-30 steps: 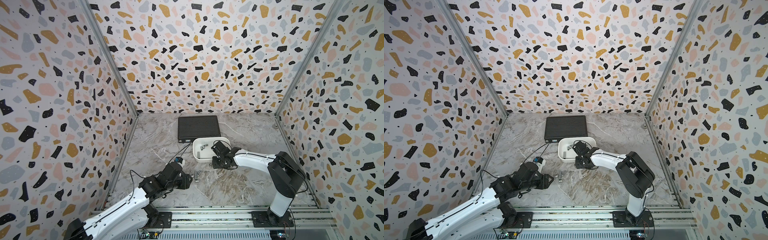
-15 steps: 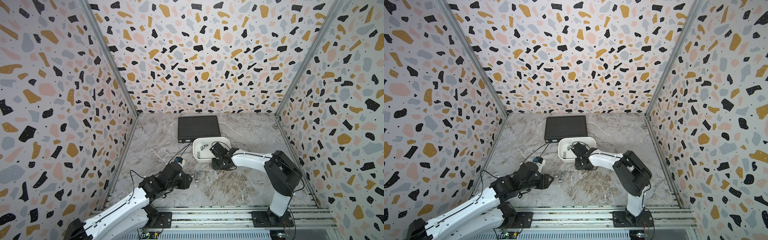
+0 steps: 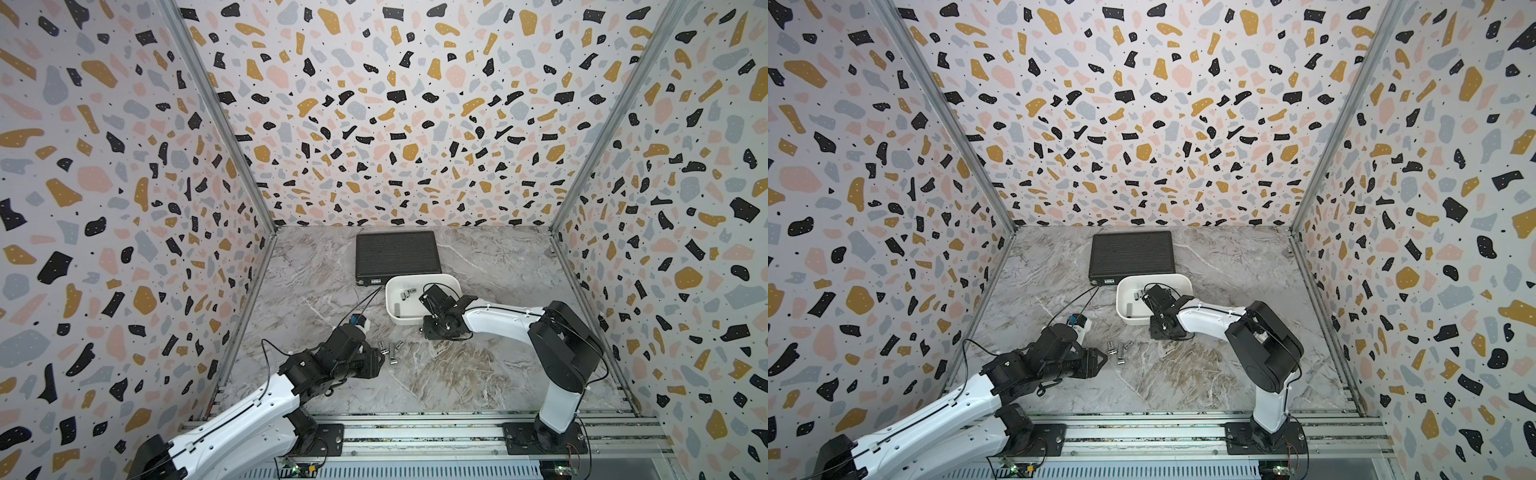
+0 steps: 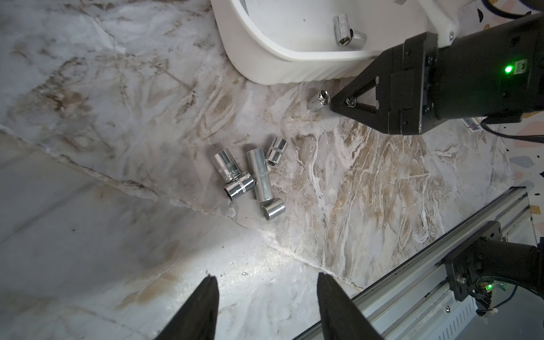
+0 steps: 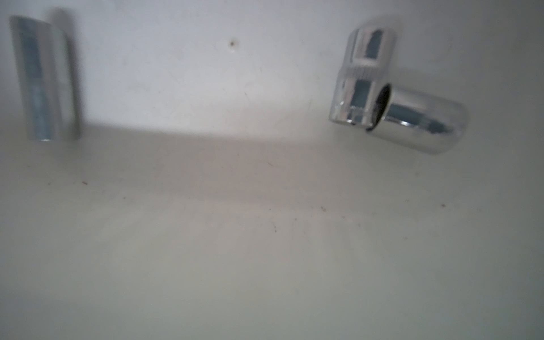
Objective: Put the socket on the desktop into the storage box
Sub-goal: Pick up the socket head at the center of the board, then place the socket head in the storage box.
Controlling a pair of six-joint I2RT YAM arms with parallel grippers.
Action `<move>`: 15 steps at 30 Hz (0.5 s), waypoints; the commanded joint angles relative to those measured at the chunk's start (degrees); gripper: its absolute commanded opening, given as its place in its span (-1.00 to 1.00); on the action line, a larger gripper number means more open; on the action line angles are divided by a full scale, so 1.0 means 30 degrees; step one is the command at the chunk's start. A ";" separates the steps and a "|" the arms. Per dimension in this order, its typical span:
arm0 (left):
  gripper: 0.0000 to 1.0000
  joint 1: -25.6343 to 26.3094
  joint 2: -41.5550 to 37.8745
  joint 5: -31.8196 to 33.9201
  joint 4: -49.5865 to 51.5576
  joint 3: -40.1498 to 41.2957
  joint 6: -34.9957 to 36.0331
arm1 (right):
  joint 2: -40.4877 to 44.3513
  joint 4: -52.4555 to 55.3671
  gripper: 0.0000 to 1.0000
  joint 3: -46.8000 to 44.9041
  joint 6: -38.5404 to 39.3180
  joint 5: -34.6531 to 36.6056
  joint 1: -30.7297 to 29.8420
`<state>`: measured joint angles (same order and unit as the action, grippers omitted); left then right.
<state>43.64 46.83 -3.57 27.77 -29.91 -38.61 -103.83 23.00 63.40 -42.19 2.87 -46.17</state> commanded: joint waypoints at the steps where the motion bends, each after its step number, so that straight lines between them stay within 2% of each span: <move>1: 0.15 0.0124 0.0159 0.0273 -0.0683 -0.0135 0.0008 | 0.1166 0.0838 -0.71 0.0305 0.0233 0.0243 -0.0122; 15: 0.15 0.0197 0.2356 0.0373 -0.2136 -0.1354 0.0096 | 0.4984 0.1810 -0.71 -0.0498 0.0931 0.0430 -0.0079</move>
<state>44.05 53.04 -3.46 24.93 -31.20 -38.59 -91.96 26.15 62.30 -40.86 3.27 -46.30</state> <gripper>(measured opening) 0.577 0.224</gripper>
